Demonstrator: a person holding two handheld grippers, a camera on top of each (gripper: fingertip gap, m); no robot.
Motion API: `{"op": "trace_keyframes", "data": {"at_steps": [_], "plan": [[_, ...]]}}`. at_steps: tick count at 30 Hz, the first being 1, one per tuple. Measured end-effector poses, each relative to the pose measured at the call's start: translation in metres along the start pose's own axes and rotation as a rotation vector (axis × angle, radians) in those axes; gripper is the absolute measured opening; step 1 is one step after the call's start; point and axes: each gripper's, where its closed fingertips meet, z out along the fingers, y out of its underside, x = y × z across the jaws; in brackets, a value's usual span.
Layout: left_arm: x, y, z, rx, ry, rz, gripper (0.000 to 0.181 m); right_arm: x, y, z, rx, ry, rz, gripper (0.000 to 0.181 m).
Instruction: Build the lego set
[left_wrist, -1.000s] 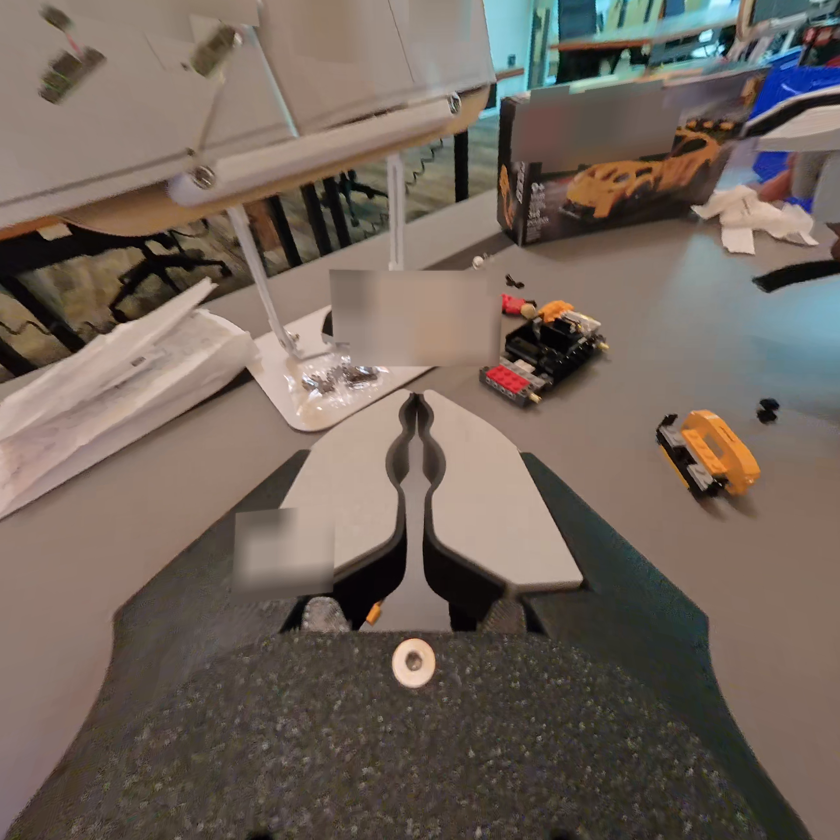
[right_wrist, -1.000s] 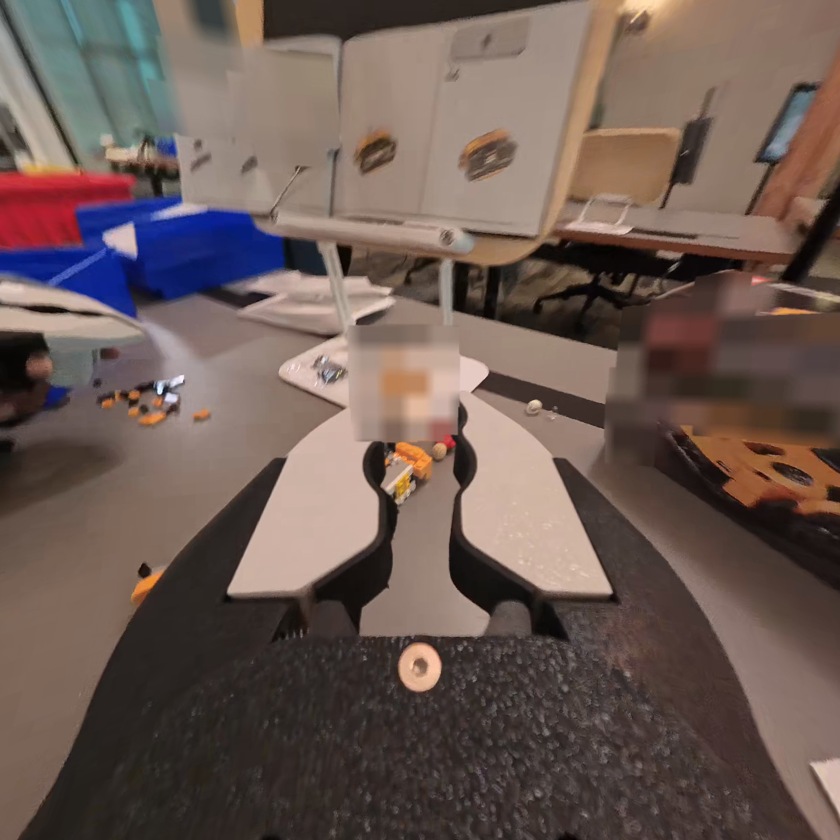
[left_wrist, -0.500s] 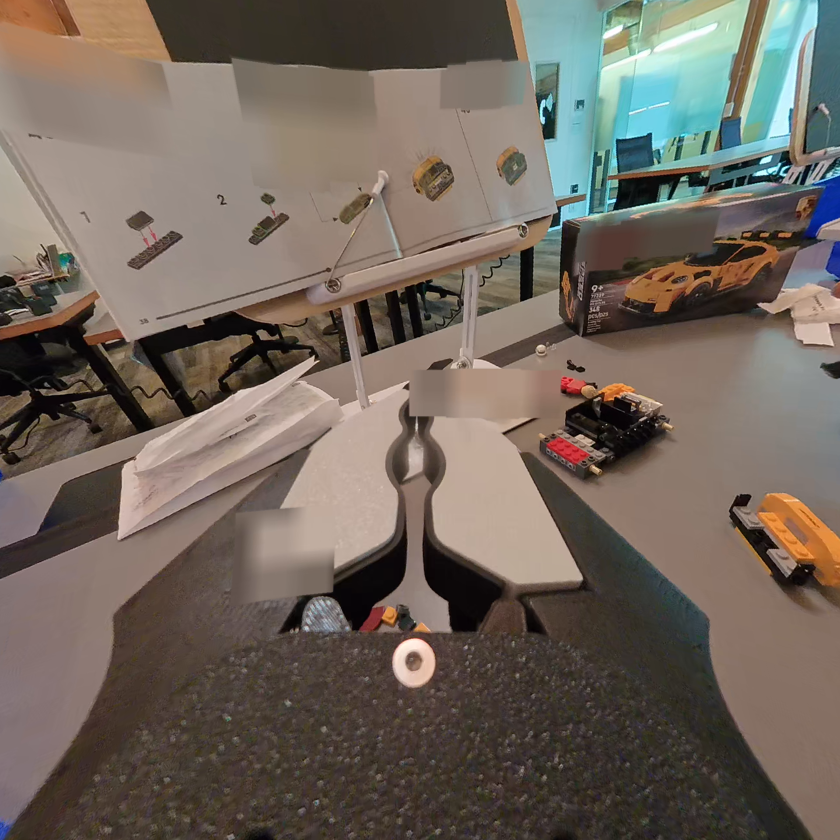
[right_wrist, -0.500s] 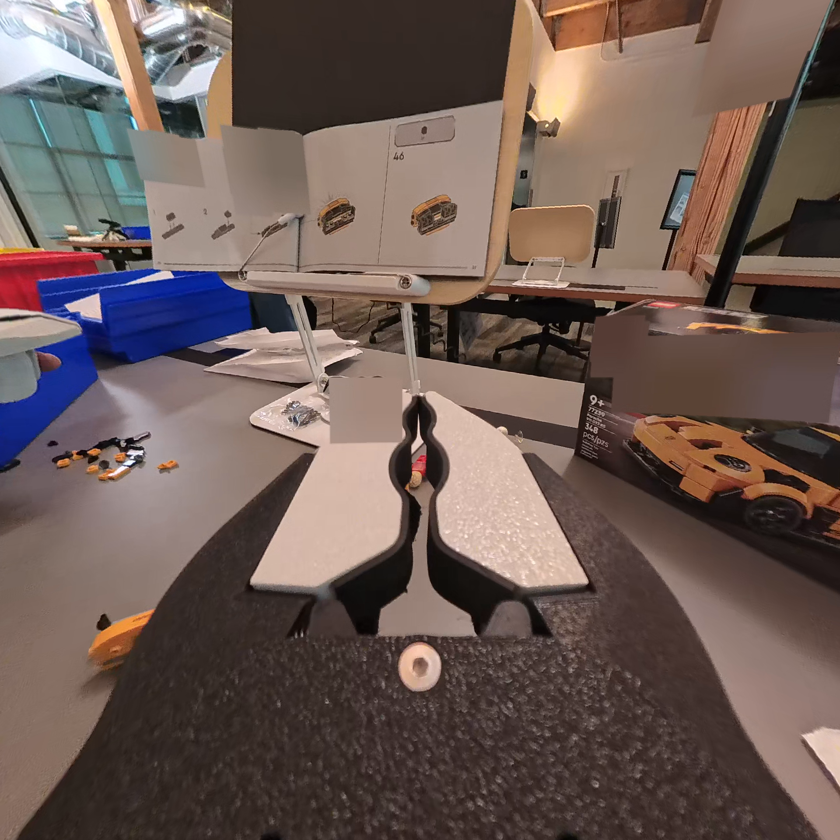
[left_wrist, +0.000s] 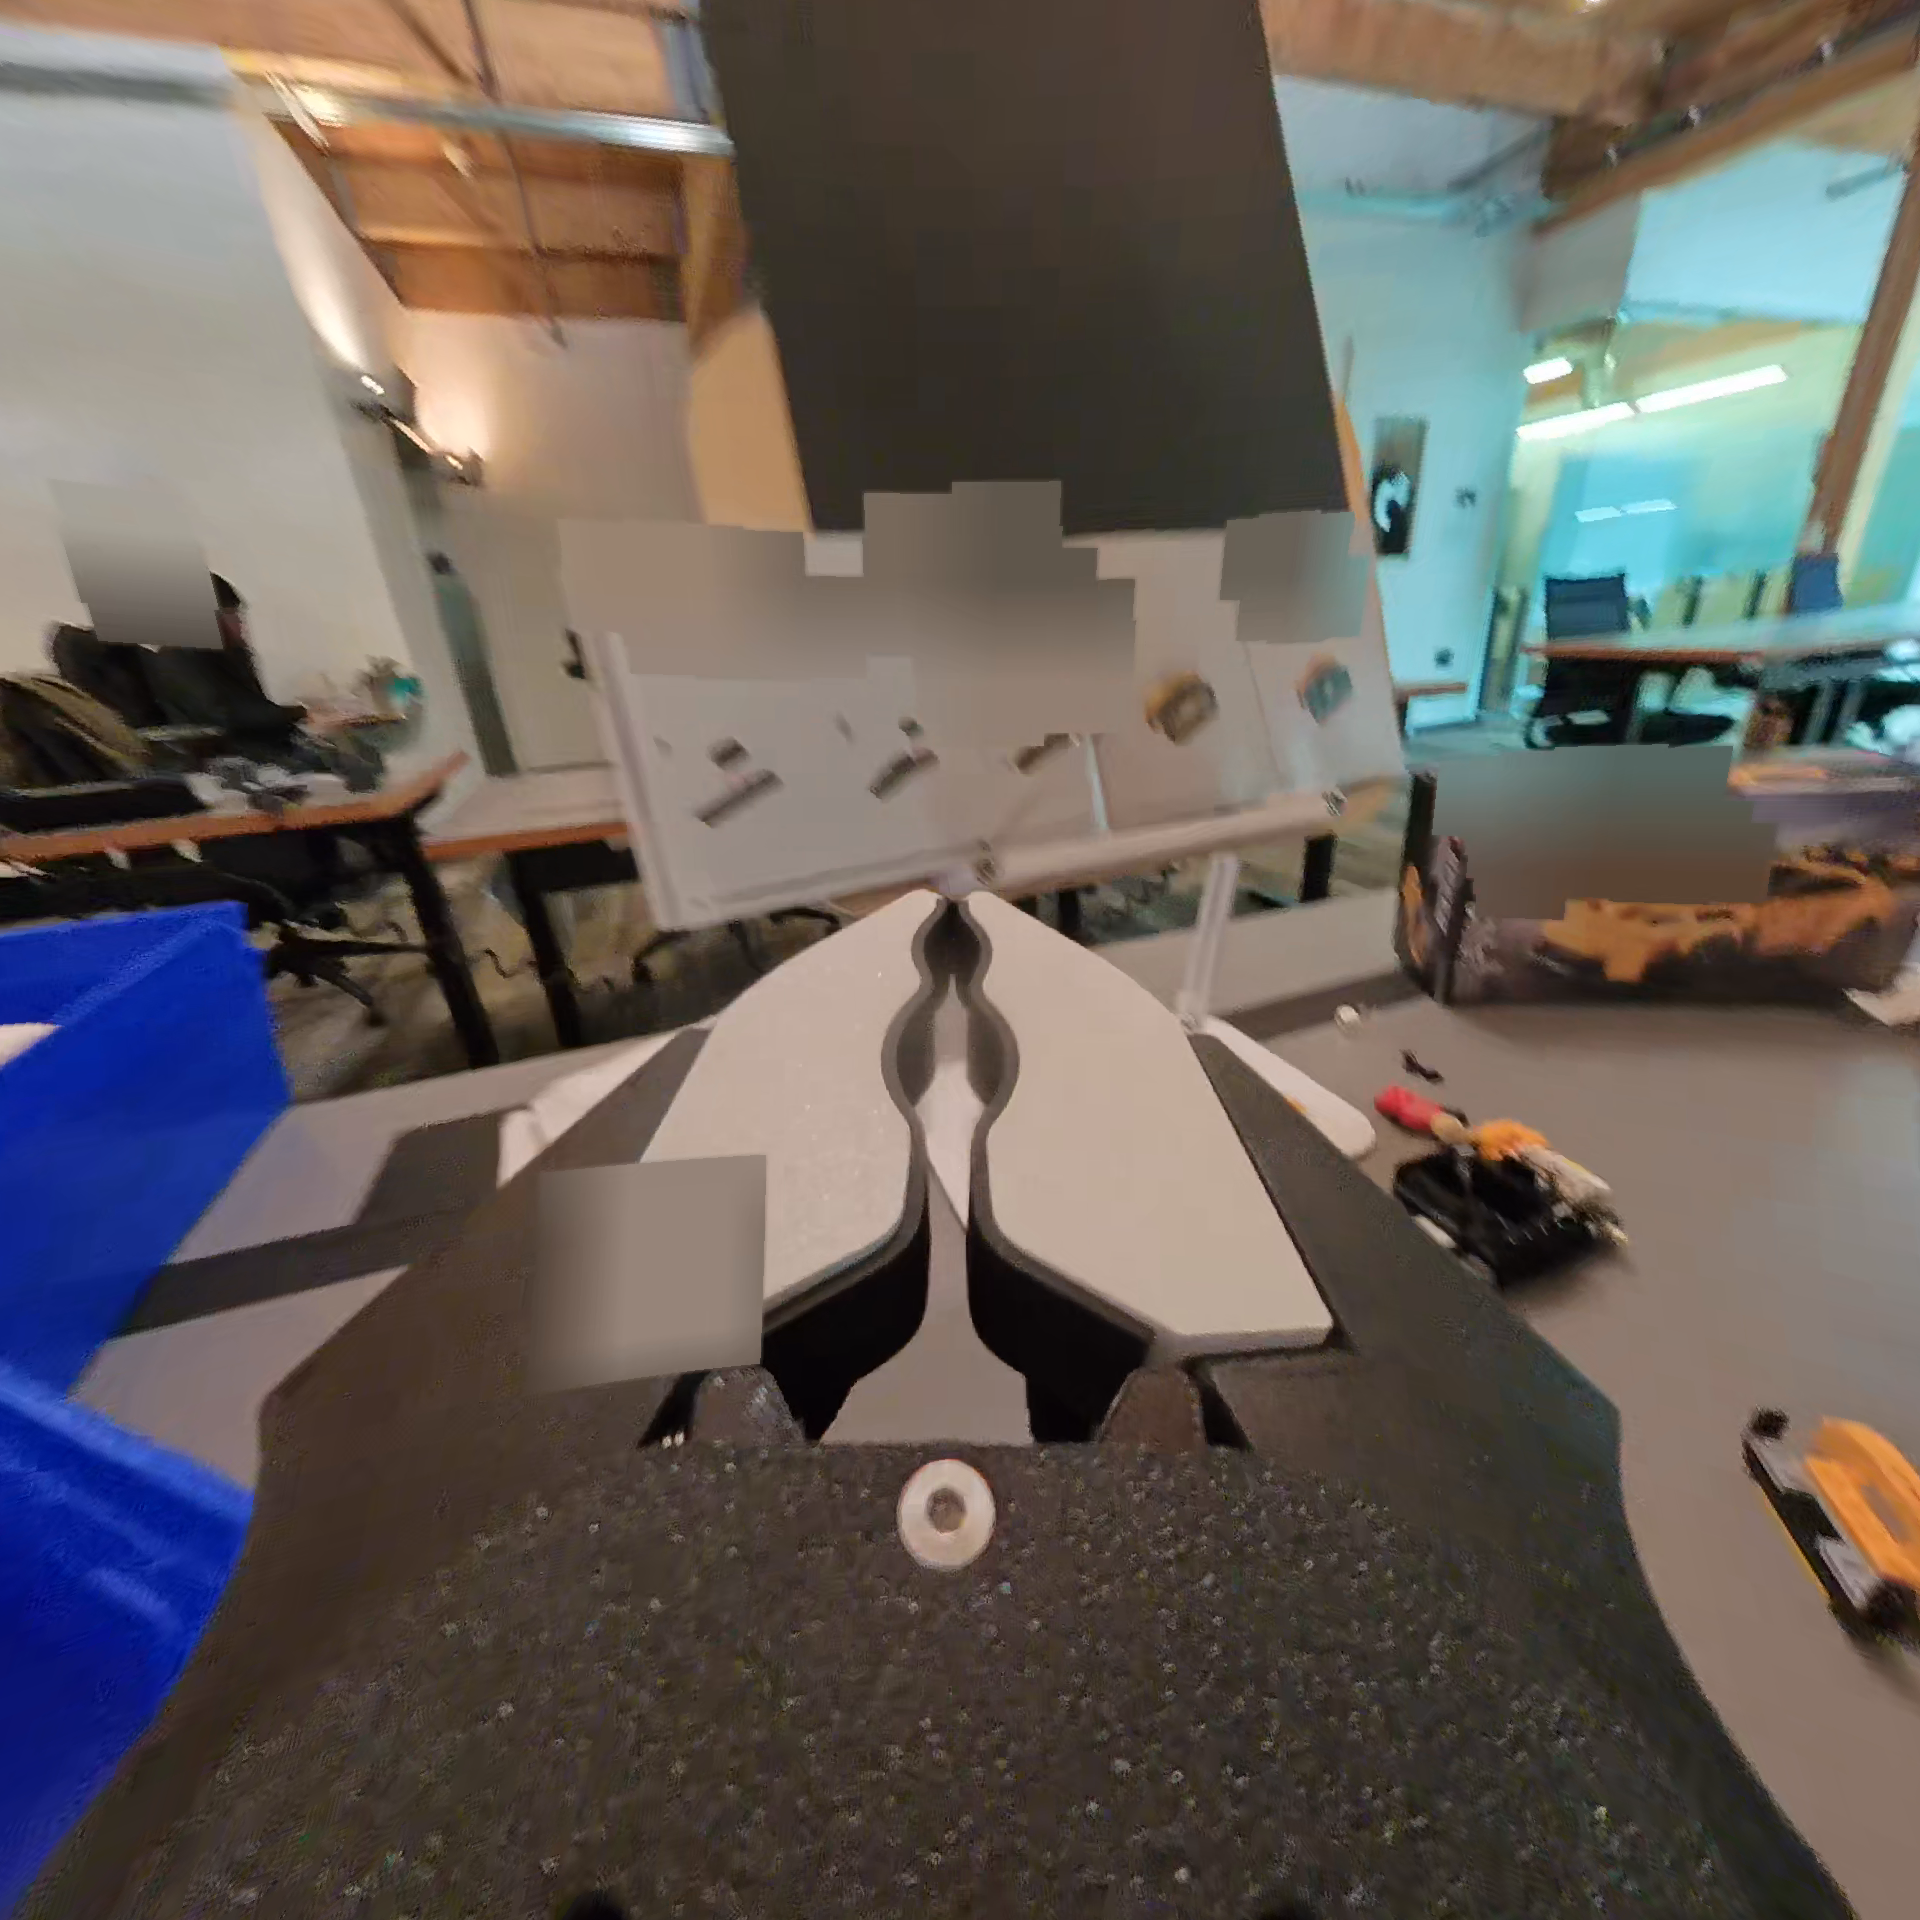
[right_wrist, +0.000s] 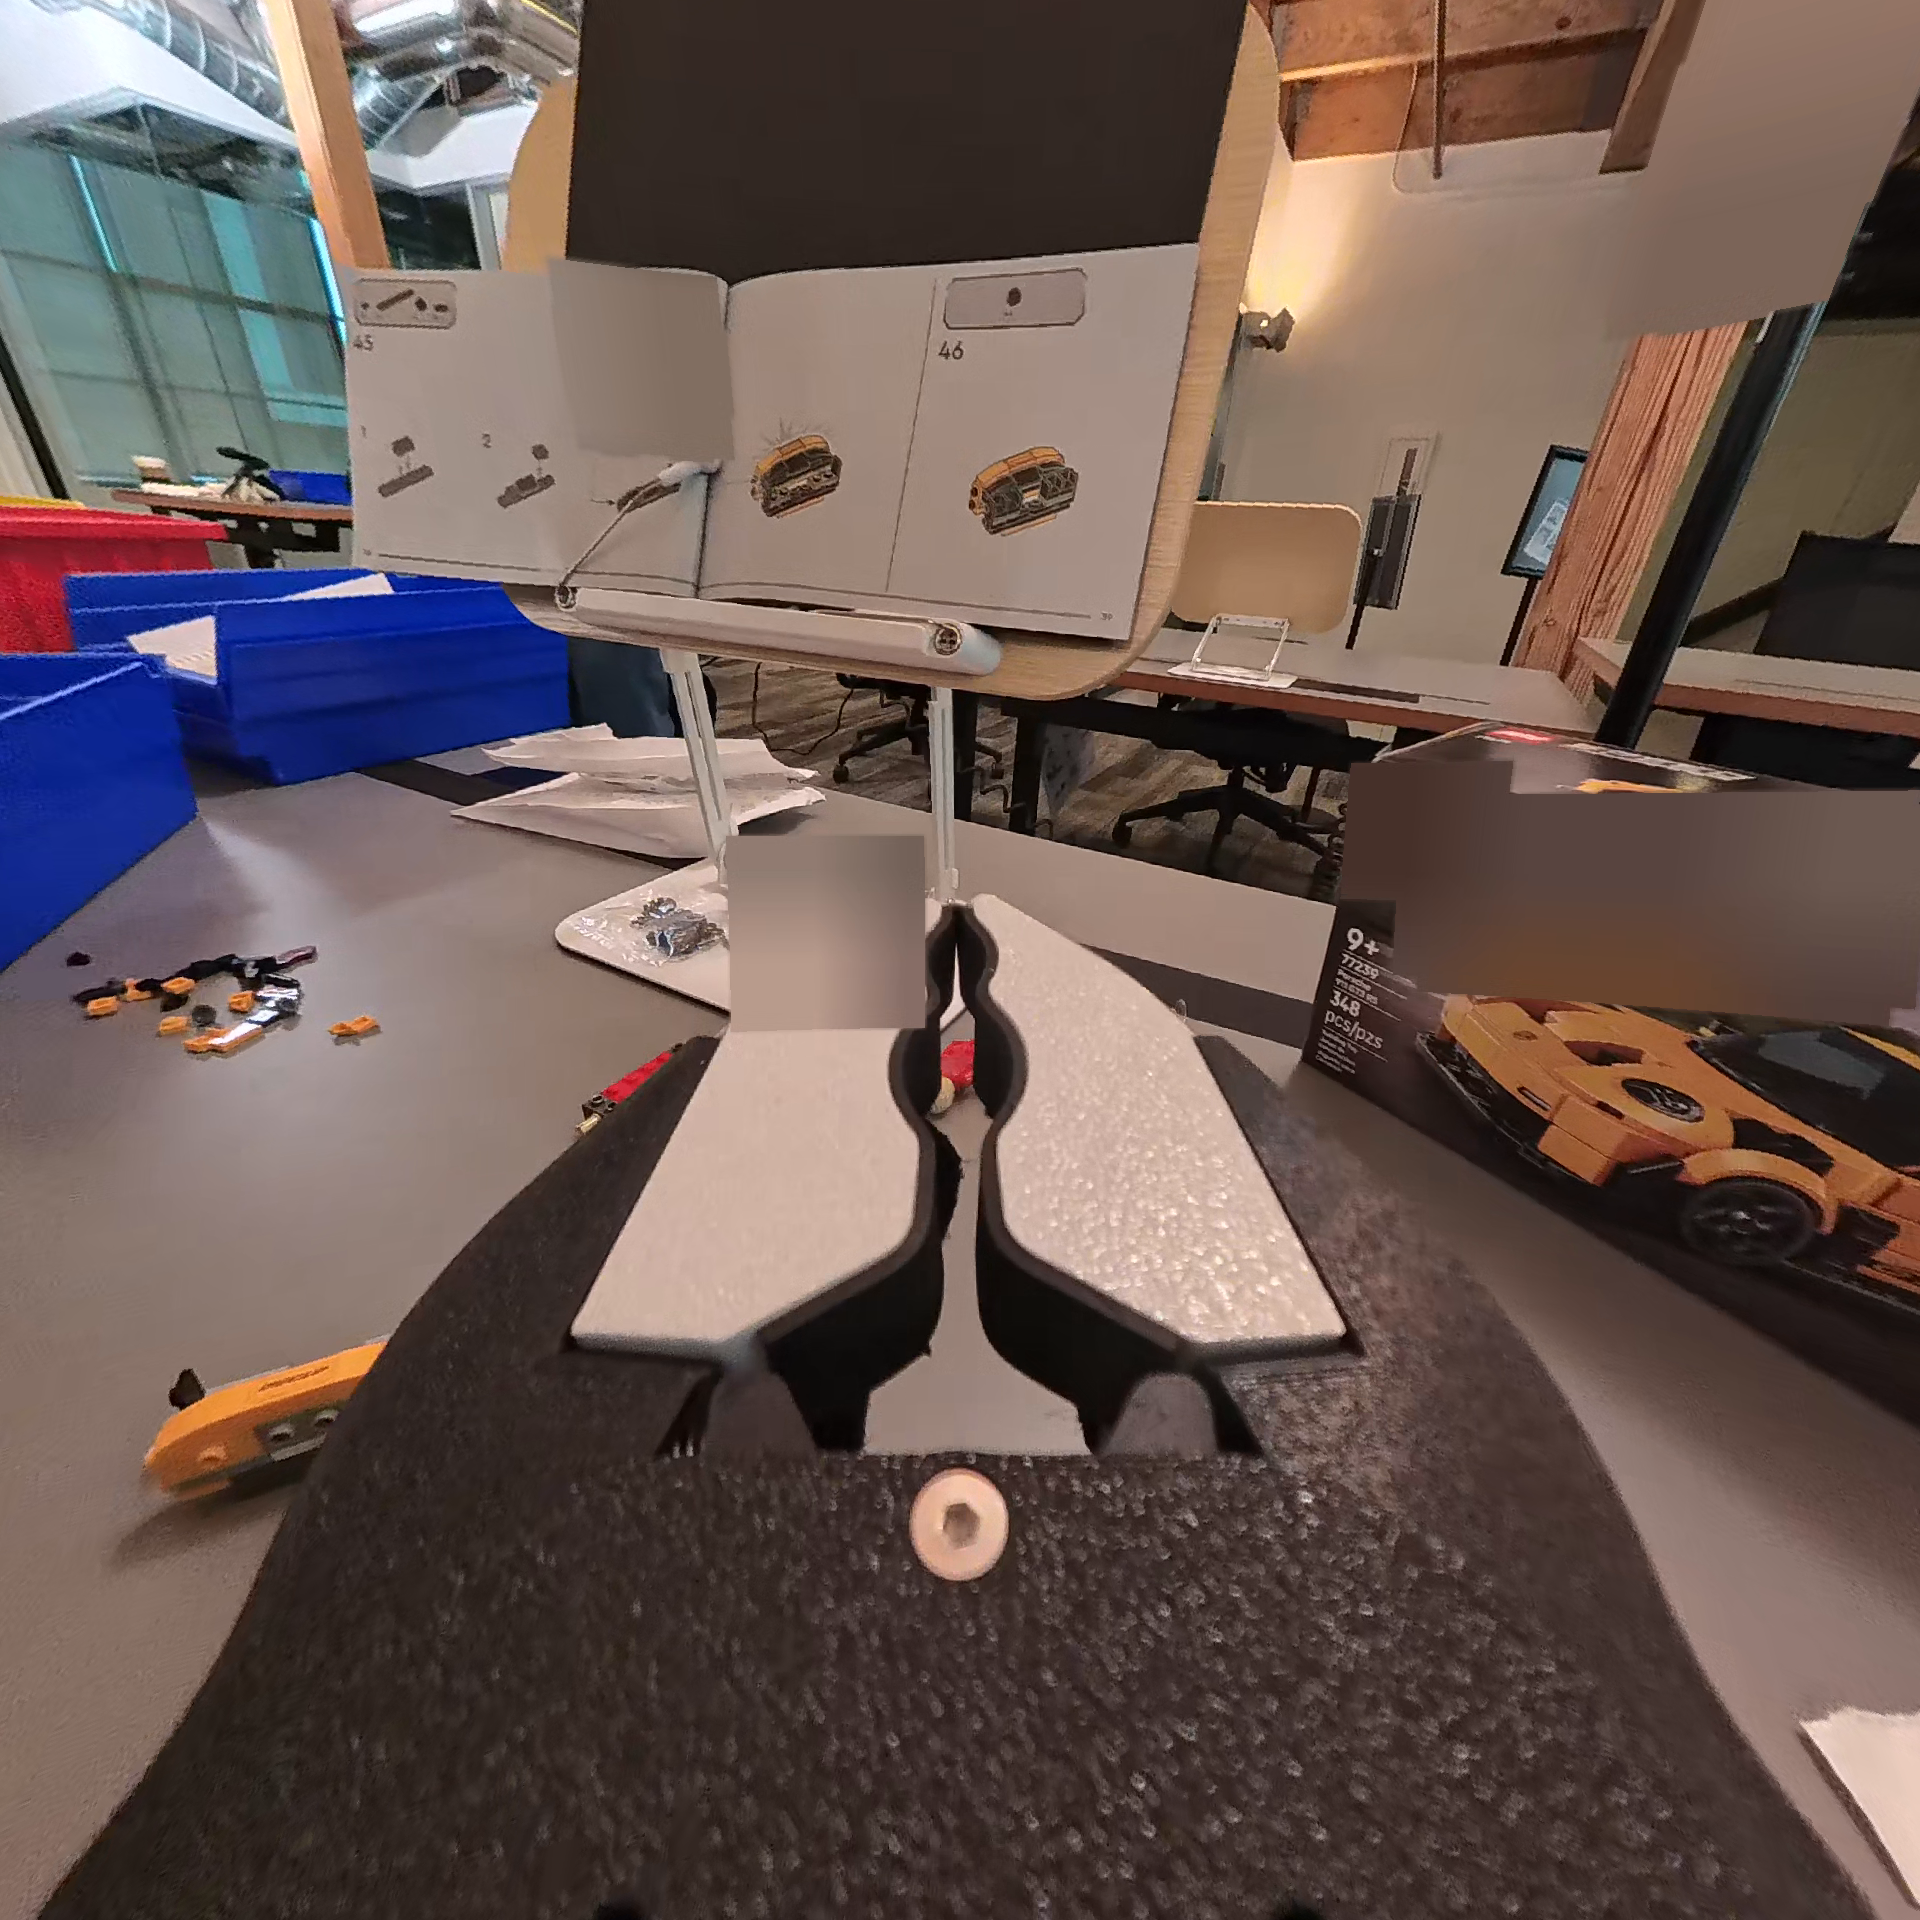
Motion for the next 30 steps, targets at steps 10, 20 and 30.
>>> {"op": "trace_keyframes", "data": {"at_steps": [10, 20, 30], "plan": [[-0.080, -0.031, -0.070, 0.057, -0.263, 0.043, 0.000, -0.001, -0.002, 0.000, 0.009, -0.010, 0.022, 0.000], [-0.104, -0.028, -0.099, -0.022, -0.335, 0.096, 0.000, -0.009, -0.012, -0.004, 0.035, -0.030, 0.003, 0.000], [-0.179, -0.012, -0.120, -0.586, -0.233, 0.176, 0.001, -0.020, -0.013, -0.005, 0.025, -0.078, 0.019, 0.000]]}}
